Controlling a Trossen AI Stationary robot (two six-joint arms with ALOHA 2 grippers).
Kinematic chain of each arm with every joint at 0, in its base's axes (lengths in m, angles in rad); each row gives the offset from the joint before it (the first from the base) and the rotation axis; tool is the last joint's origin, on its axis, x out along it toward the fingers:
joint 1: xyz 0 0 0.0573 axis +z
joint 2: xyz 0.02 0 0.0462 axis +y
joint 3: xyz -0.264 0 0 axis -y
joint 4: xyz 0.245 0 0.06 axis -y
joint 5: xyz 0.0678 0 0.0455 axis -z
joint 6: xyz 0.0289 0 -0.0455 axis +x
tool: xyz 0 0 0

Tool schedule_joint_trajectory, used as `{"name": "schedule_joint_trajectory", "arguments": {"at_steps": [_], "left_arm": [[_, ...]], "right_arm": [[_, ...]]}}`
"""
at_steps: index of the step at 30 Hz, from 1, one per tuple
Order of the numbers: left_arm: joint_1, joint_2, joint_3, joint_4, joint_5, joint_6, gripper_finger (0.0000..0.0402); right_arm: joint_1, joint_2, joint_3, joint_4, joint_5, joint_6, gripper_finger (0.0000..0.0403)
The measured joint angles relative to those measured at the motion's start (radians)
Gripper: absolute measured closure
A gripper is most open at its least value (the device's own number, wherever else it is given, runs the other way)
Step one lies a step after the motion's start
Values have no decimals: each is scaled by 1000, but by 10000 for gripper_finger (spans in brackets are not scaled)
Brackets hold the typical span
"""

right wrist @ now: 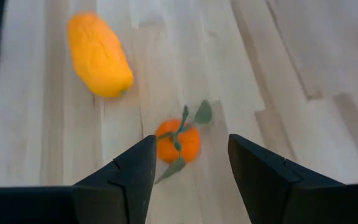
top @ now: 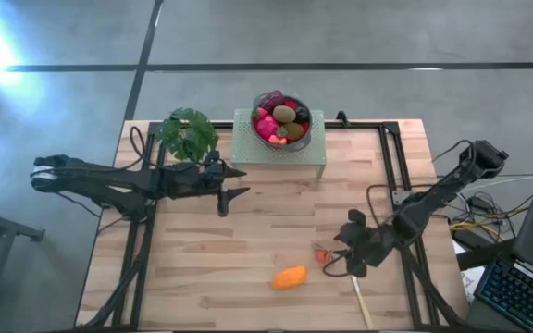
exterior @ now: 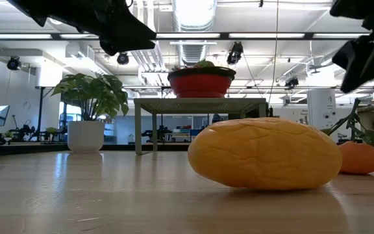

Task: Pick & Place Fruit
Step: Put the tangerine into the red strainer bowl on the shelf

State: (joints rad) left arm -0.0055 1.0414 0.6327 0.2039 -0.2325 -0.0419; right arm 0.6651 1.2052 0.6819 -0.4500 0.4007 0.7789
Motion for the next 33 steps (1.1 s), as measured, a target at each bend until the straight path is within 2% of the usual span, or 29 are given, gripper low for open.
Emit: {"name": "schedule_joint_trajectory", "arguments": {"at_steps": [9, 20, 24, 30, 33], "left_arm": [[1, 0, 0, 4, 0, -1, 179], [0, 0, 0, 4, 6, -1, 179], [0, 0, 0, 4, 6, 0, 179], [0, 0, 0, 4, 5, -3, 179], [0, 0, 0, 4, 5, -6, 179]], "right_arm": [[6, 104, 0, 72, 7, 31, 228], [7, 156, 0, 94, 4, 34, 272], [7, 153, 0, 93, -4, 33, 304], [6, 130, 0, 92, -5, 32, 380], [5, 108, 0, 90, -17, 33, 389]]}}
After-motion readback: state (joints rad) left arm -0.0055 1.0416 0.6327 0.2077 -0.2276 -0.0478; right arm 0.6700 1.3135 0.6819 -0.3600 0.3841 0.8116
